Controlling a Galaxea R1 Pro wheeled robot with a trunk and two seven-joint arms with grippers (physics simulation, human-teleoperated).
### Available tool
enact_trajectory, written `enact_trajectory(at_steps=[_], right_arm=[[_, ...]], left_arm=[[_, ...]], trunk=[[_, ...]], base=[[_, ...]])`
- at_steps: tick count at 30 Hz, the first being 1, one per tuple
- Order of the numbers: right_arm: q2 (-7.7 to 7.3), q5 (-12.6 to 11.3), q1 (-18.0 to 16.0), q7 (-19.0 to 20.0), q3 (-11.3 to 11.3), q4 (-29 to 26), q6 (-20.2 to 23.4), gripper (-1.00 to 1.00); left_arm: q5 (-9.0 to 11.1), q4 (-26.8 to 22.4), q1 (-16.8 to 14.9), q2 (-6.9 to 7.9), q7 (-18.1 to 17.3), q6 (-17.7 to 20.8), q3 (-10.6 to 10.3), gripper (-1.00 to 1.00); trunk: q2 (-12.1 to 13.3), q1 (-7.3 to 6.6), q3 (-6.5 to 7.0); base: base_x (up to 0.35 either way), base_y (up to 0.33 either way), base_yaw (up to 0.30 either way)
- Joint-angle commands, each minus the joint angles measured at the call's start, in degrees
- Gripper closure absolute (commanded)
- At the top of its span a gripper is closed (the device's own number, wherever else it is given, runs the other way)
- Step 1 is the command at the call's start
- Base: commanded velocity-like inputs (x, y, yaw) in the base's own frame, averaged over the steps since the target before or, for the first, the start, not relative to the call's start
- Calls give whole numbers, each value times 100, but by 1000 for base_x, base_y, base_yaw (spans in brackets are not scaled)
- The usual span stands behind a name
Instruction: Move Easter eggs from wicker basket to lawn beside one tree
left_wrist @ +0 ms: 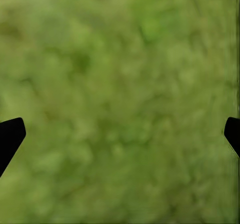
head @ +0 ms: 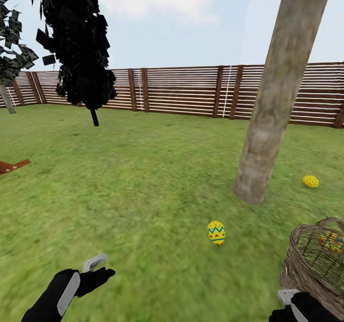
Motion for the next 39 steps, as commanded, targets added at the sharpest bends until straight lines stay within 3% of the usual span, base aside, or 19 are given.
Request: enact_trajectory(at_steps=[1, 26, 39], right_arm=[[-6, 28, -6, 27, 22, -4, 20, -100], [-6, 34, -6, 27, 15, -4, 21, -100], [-6, 40, -6, 27, 29, -4, 14, -100]], left_arm=[[-14, -7, -1, -2, -29, 34, 20, -100], [-14, -7, -1, -3, -20, 32, 20, -100], [-13, -10, -1, -4, -23, 24, 21, -100]], trunk=[[-1, -4, 17], [33, -68, 571], [554, -353, 804]], base=[[0, 0, -275], [0, 0, -281], [-64, -91, -181]])
